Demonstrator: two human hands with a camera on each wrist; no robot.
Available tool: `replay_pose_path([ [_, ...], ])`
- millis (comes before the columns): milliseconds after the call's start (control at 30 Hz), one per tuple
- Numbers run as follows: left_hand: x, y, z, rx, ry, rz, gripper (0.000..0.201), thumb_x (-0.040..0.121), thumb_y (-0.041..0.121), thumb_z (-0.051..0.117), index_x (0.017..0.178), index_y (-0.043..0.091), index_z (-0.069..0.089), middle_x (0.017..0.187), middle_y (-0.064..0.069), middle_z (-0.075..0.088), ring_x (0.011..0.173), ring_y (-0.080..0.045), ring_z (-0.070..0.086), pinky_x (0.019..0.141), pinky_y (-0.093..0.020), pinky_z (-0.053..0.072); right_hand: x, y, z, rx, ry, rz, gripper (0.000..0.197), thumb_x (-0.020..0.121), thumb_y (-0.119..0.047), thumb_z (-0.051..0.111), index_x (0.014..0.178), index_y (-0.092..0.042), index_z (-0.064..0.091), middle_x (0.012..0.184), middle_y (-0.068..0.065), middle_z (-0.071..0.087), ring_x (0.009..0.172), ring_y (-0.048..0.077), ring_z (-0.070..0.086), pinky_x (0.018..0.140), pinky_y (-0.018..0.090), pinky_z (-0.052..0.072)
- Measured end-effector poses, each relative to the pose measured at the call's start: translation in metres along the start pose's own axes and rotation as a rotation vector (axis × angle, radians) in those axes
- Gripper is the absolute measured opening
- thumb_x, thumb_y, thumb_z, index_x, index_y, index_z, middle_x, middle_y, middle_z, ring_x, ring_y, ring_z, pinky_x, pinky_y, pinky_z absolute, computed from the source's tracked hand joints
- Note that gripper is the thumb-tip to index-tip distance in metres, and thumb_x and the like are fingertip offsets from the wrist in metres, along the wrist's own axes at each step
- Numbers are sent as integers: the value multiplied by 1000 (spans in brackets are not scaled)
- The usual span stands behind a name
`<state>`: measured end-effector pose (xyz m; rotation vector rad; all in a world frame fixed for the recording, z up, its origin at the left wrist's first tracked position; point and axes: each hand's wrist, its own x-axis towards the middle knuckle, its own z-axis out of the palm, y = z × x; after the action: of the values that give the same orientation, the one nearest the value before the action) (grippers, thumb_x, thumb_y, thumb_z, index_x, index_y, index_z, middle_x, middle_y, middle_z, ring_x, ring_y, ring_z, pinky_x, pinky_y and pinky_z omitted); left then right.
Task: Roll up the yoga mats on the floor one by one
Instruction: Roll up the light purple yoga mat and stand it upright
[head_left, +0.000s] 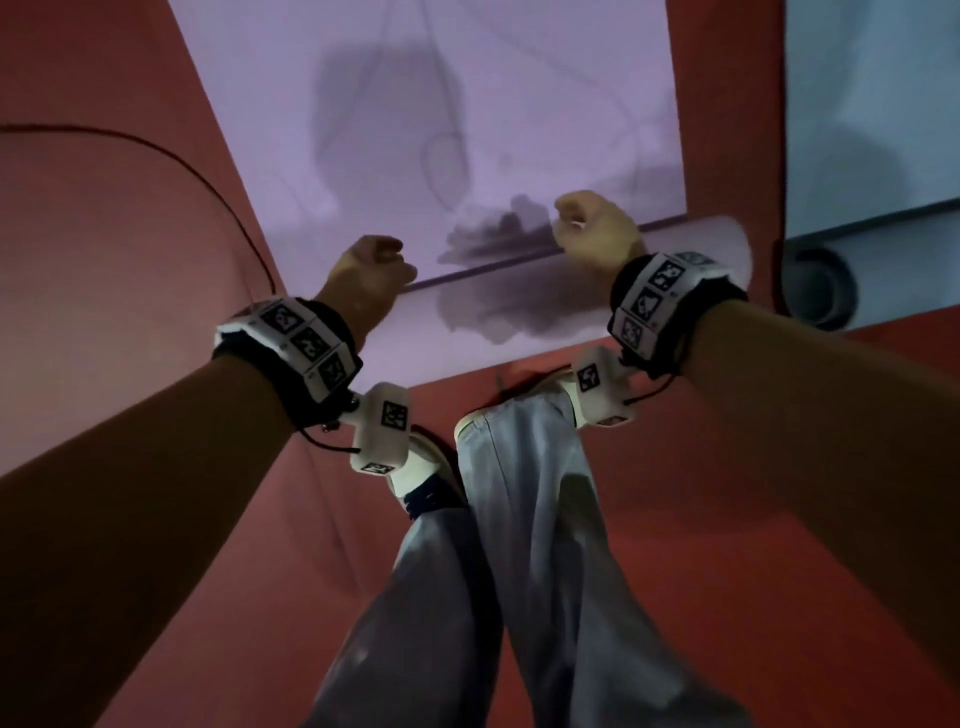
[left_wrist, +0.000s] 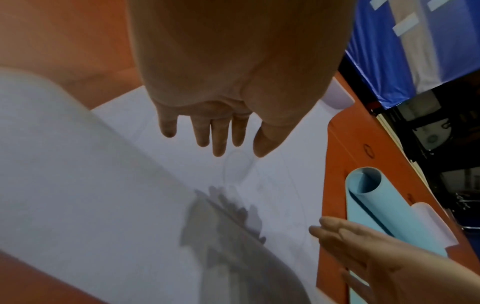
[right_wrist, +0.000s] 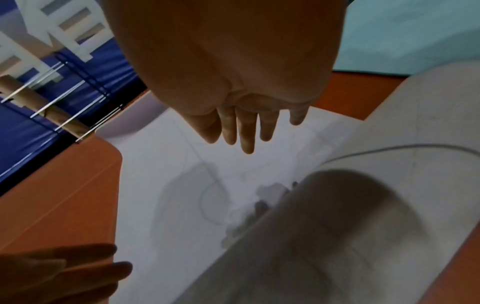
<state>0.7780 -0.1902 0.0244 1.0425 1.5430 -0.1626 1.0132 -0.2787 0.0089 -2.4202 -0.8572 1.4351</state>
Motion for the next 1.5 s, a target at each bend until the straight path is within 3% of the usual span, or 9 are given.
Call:
replay_pose_path([
  [167, 20, -41, 28, 299, -98, 55, 46, 94, 23, 63, 139, 15, 55, 129, -9, 57, 113, -24, 52, 88, -26, 38, 8, 35, 39, -89, -32, -14, 50, 97, -26, 51, 146, -18, 45, 144, 7, 53, 132, 25, 49, 111, 30, 36],
  [267, 22, -54, 34, 529, -101, 91, 70, 78, 53, 54, 142, 24, 52, 136, -16, 54, 125, -33, 48, 105, -45, 40, 6, 56, 48, -202, -70, -76, 60, 97, -26, 53, 153, -16, 35, 156, 7, 38, 142, 22, 36, 116, 27, 26],
  [500, -28, -93, 52, 1006, -92, 114, 51, 93, 39, 49, 143, 31, 44, 143, -4, 49, 132, -34, 38, 105, -55, 31, -35, 99, 45, -366, -85, -83, 70, 92, -25, 56, 156, -20, 27, 165, 8, 15, 150, 27, 20, 121, 34, 20],
  [867, -111, -186, 119, 840, 92, 93, 50, 94, 28, 51, 143, 25, 45, 141, -9, 47, 129, -31, 41, 105, -50, 33, -119, 187, 78, -627, -161, -158, 74, 80, -39, 50, 151, -31, 34, 161, -5, 27, 146, 28, 23, 119, 47, 26],
  [1033, -110, -226, 141, 912, 17, 258, 74, 93, 33, 58, 157, 26, 21, 167, 0, 13, 154, -21, 9, 121, -55, 13, -162, 219, 92, -573, -141, -112, 71, 84, -37, 49, 152, -25, 32, 155, 6, 36, 140, 34, 35, 116, 43, 31],
  [1167, -133, -274, 163, 963, 92, 373, 71, 86, 33, 64, 149, 22, 35, 153, -6, 32, 141, -26, 33, 116, -51, 22, -211, 253, 110, -446, -53, -123, 57, 91, -18, 54, 146, -17, 42, 148, 12, 44, 135, 33, 43, 112, 34, 35],
  [1267, -166, -307, 180, 1082, 47, 366, 54, 87, 37, 63, 136, 22, 48, 141, -9, 37, 131, -30, 38, 107, -51, 32, -224, 270, 121, -519, 94, -218, 67, 88, -17, 56, 152, -19, 35, 161, 9, 23, 147, 30, 24, 120, 41, 23],
  [1367, -193, -341, 198, 1121, 21, 335, 42, 88, 35, 60, 128, 24, 56, 142, -2, 40, 129, -28, 38, 101, -49, 36, -221, 290, 136, -655, -55, -202, 77, 88, -22, 55, 157, -24, 21, 166, 0, 10, 152, 21, 7, 123, 44, 12],
  [1500, -211, -367, 220, 815, 231, 370, 47, 85, 22, 62, 131, 19, 57, 130, -10, 52, 122, -34, 46, 99, -46, 37, -241, 326, 151, -718, -78, -182, 84, 87, -28, 56, 158, -26, 13, 162, -3, 21, 146, 26, 19, 116, 46, 23],
])
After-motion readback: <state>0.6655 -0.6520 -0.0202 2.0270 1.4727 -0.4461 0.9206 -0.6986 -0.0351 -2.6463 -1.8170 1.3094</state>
